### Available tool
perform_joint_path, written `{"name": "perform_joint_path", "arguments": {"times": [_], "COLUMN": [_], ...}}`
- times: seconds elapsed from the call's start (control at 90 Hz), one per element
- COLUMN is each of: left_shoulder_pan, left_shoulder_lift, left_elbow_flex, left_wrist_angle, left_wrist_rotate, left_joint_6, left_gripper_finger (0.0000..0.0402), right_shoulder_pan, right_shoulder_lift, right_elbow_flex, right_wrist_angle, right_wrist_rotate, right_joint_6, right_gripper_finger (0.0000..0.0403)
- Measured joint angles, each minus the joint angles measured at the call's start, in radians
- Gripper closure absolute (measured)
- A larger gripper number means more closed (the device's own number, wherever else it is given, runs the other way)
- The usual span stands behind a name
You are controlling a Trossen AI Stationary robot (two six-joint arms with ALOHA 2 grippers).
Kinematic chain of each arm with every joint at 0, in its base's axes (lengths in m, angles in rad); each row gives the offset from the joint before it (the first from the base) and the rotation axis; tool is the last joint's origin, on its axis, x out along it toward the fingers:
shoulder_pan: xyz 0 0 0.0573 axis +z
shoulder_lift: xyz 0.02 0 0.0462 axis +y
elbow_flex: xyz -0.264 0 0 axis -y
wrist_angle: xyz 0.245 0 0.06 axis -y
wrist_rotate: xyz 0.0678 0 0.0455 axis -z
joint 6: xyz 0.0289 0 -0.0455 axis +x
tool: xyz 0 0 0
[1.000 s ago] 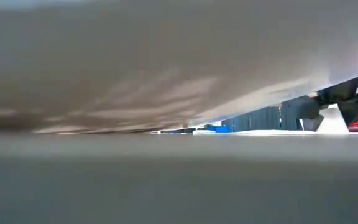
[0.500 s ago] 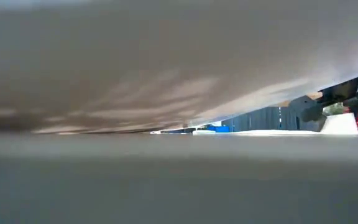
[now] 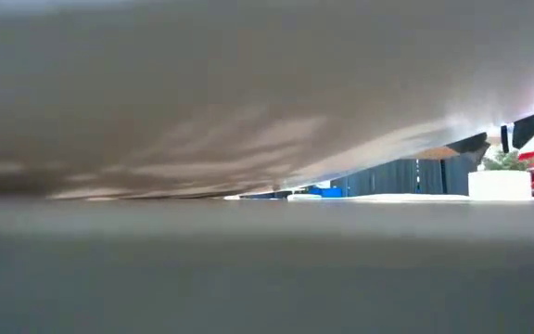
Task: Stock shelves
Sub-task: Put the white vase plant under the shelf
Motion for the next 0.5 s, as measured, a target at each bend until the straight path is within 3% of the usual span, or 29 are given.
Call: {"name": "perform_joint_path", "arguments": {"times": [0.156, 0.278, 0.378, 0.5], "left_shoulder_pan": [0.0, 0.0, 0.0, 0.0], "left_shoulder_lift": [0.0, 0.0, 0.0, 0.0], "left_elbow_flex": [0.0, 0.0, 0.0, 0.0], "left_wrist_angle": [0.0, 0.0, 0.001, 0.002], "left_wrist_rotate": [-0.003, -0.003, -0.003, -0.022], "left_joint_6": [0.001, 0.001, 0.001, 0.002], "left_gripper_finger": [0.0402, 0.0402, 0.0402, 0.0402], "right_shoulder_pan": [0.013, 0.078, 0.135, 0.189], "right_shoulder_lift": [0.0, 0.0, 0.0, 0.0], "right_elbow_flex": [-0.005, 0.073, 0.155, 0.162], "right_wrist_angle": [-0.032, -0.115, -0.14, -0.011], "right_wrist_rotate": [-0.006, -0.019, -0.114, -0.244], "right_joint_6": [0.049, 0.077, 0.081, 0.017], "right_gripper_finger": [0.0047, 0.0064, 0.0076, 0.009]}}
